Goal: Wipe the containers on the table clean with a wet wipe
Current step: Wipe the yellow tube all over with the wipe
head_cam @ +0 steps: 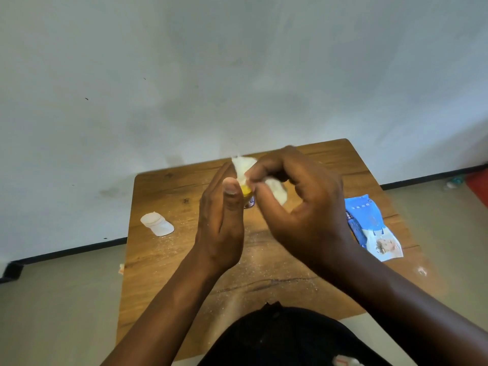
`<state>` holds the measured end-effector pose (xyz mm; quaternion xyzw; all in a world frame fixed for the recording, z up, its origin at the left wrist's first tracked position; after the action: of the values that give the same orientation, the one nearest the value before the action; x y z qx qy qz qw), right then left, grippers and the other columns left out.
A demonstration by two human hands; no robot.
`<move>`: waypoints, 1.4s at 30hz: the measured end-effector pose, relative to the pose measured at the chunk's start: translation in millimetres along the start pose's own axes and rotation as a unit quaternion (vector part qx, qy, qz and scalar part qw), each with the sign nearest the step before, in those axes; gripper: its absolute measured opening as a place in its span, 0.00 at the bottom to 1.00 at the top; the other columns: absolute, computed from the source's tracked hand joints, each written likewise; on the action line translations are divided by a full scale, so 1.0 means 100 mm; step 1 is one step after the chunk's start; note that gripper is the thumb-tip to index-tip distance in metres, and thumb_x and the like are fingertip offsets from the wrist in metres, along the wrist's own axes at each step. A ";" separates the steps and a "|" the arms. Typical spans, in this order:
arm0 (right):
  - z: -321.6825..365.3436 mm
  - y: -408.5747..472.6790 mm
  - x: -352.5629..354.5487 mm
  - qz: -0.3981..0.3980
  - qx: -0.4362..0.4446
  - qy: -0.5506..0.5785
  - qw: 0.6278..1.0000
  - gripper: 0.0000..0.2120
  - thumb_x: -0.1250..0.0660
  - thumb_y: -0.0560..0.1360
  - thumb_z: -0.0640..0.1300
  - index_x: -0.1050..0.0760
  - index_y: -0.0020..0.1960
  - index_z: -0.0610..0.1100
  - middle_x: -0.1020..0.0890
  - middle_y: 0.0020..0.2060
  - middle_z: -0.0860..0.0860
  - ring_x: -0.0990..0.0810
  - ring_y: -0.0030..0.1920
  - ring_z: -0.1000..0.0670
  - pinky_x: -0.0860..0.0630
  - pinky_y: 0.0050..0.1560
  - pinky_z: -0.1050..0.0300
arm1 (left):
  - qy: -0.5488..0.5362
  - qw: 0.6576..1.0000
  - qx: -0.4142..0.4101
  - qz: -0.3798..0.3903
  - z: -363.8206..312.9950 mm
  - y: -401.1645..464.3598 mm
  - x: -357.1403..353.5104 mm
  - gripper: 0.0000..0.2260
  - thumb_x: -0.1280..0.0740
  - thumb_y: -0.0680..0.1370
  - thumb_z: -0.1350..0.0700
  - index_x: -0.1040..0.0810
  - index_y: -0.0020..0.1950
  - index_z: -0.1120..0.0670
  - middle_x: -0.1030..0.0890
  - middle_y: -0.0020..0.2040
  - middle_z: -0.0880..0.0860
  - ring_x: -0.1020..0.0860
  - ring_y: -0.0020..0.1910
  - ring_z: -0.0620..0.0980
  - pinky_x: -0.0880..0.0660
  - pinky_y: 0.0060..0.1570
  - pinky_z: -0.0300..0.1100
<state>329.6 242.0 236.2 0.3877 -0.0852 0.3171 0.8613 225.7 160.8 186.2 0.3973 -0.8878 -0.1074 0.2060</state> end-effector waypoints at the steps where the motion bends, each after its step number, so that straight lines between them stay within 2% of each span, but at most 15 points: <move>1: -0.08 0.03 0.02 -0.008 -0.035 0.013 0.999 0.05 0.27 0.77 0.33 0.20 0.49 0.40 0.17 0.42 0.50 0.18 0.42 0.50 0.21 0.39 0.48 | 0.003 1.000 0.015 0.000 -0.01 -0.01 -0.01 0.27 0.57 0.80 0.28 0.23 0.47 0.41 0.22 0.41 0.48 0.22 0.42 0.51 0.25 0.40 0.47; 3: -0.22 0.08 0.07 -0.031 -0.092 0.037 0.995 0.06 0.27 0.77 0.33 0.20 0.50 0.41 0.17 0.42 0.52 0.16 0.44 0.50 0.18 0.41 0.50 | -0.004 0.999 0.044 0.008 -0.04 -0.02 -0.02 0.24 0.57 0.77 0.25 0.23 0.49 0.28 0.20 0.47 0.46 0.19 0.46 0.52 0.20 0.45 0.49; 5: -0.28 0.13 0.15 -0.061 -0.122 0.053 0.989 0.06 0.27 0.77 0.32 0.20 0.50 0.41 0.16 0.42 0.52 0.16 0.46 0.52 0.17 0.44 0.58 | -0.035 0.997 0.074 0.008 -0.06 0.00 -0.02 0.23 0.58 0.79 0.28 0.23 0.49 0.23 0.18 0.47 0.40 0.17 0.48 0.47 0.20 0.46 0.41; 7: -0.28 0.14 0.21 -0.086 -0.134 0.065 0.985 0.06 0.27 0.78 0.32 0.20 0.51 0.41 0.16 0.44 0.52 0.15 0.47 0.54 0.19 0.46 0.64 | -0.077 0.991 0.106 -0.005 -0.06 0.04 -0.02 0.28 0.60 0.84 0.40 0.20 0.46 0.25 0.16 0.43 0.36 0.16 0.44 0.40 0.22 0.43 0.33; 9: -0.23 0.11 0.20 -0.090 -0.119 0.070 0.986 0.06 0.27 0.79 0.33 0.20 0.53 0.40 0.16 0.45 0.51 0.15 0.48 0.52 0.18 0.47 0.62 | -0.122 0.983 0.136 -0.016 -0.02 0.06 -0.01 0.33 0.61 0.87 0.49 0.16 0.45 0.37 0.15 0.39 0.39 0.16 0.39 0.40 0.22 0.39 0.31; 11: -0.14 0.06 0.10 -0.067 -0.077 0.056 0.993 0.07 0.27 0.78 0.33 0.20 0.56 0.38 0.17 0.48 0.49 0.16 0.49 0.52 0.18 0.48 0.59 | -0.163 0.973 0.158 -0.030 0.02 0.08 -0.01 0.31 0.61 0.87 0.47 0.18 0.47 0.45 0.15 0.38 0.47 0.16 0.37 0.44 0.20 0.38 0.36; 14: -0.06 -0.10 -0.12 0.005 0.009 -0.028 1.000 0.13 0.26 0.78 0.33 0.19 0.62 0.38 0.17 0.54 0.45 0.19 0.56 0.52 0.21 0.53 0.60 | -0.237 0.952 0.188 -0.049 0.05 0.13 0.01 0.32 0.58 0.85 0.39 0.17 0.49 0.50 0.16 0.41 0.54 0.16 0.41 0.51 0.20 0.44 0.44; 19: -0.12 -0.55 -0.34 0.146 0.099 -0.070 0.982 0.12 0.32 0.82 0.38 0.19 0.65 0.40 0.17 0.58 0.44 0.19 0.58 0.48 0.22 0.58 0.55 | -0.364 0.901 0.232 -0.028 0.06 0.24 0.02 0.39 0.58 0.83 0.32 0.18 0.56 0.59 0.22 0.41 0.57 0.23 0.37 0.53 0.24 0.39 0.44; 23: -0.11 -0.31 -0.23 0.075 0.093 -0.085 0.989 0.09 0.28 0.79 0.33 0.16 0.58 0.37 0.15 0.54 0.42 0.18 0.55 0.45 0.23 0.56 0.55 | -0.397 0.877 0.271 -0.019 0.10 0.19 -0.09 0.38 0.56 0.82 0.31 0.18 0.55 0.60 0.20 0.42 0.57 0.20 0.39 0.53 0.22 0.41 0.44; 26: -0.12 0.00 -0.13 0.012 0.065 -0.093 0.993 0.10 0.27 0.77 0.30 0.15 0.57 0.37 0.16 0.51 0.42 0.17 0.52 0.44 0.23 0.54 0.56 | -0.432 0.846 0.311 -0.022 0.12 0.10 -0.19 0.36 0.52 0.82 0.31 0.19 0.58 0.60 0.17 0.53 0.62 0.16 0.52 0.58 0.17 0.49 0.47; 28: -0.12 0.05 -0.13 0.027 0.071 -0.093 0.993 0.09 0.28 0.78 0.31 0.15 0.57 0.37 0.16 0.51 0.42 0.18 0.52 0.45 0.23 0.53 0.57 | -0.431 0.845 0.317 -0.014 0.12 0.10 -0.19 0.37 0.51 0.82 0.31 0.20 0.60 0.61 0.18 0.57 0.64 0.18 0.57 0.61 0.19 0.55 0.50; 30: -0.11 -0.06 -0.17 0.069 0.099 -0.094 0.988 0.08 0.27 0.78 0.32 0.15 0.56 0.37 0.16 0.51 0.42 0.19 0.53 0.45 0.25 0.58 0.60 | -0.430 0.845 0.316 -0.014 0.14 0.13 -0.14 0.37 0.53 0.82 0.30 0.18 0.57 0.59 0.16 0.50 0.60 0.16 0.49 0.57 0.19 0.49 0.46; 32: -0.10 -0.28 -0.25 0.132 0.125 -0.093 0.979 0.06 0.28 0.80 0.35 0.15 0.55 0.38 0.16 0.52 0.43 0.20 0.54 0.46 0.25 0.56 0.58 | -0.423 0.851 0.308 -0.035 0.19 0.18 -0.05 0.37 0.55 0.82 0.31 0.17 0.54 0.58 0.19 0.42 0.56 0.20 0.39 0.52 0.21 0.40 0.43; 36: -0.13 -0.57 -0.31 0.206 0.135 -0.072 0.966 0.08 0.28 0.81 0.40 0.16 0.59 0.42 0.18 0.56 0.47 0.21 0.56 0.49 0.24 0.53 0.52 | -0.445 0.833 0.317 -0.089 0.33 0.22 0.08 0.37 0.55 0.83 0.32 0.17 0.55 0.57 0.21 0.42 0.56 0.22 0.36 0.52 0.22 0.38 0.46; 42: -0.12 -0.52 -0.27 0.163 0.182 -0.120 0.962 0.07 0.29 0.82 0.40 0.16 0.59 0.40 0.17 0.59 0.43 0.19 0.57 0.45 0.22 0.53 0.49 | -0.501 0.752 0.396 -0.164 0.44 0.15 0.05 0.33 0.54 0.84 0.34 0.19 0.57 0.57 0.21 0.39 0.55 0.23 0.36 0.52 0.21 0.42 0.45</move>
<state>339.7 211.9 185.3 0.5543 -0.1910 0.4140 0.6964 193.1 168.4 153.7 0.4721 -0.7478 0.0382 -0.4652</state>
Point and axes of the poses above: each hand's wrist, its own y-axis towards the middle knuckle, its own x-axis out of the back of the hand, z = x × y, the point moved 6 cm from there along y, towards the middle knuckle
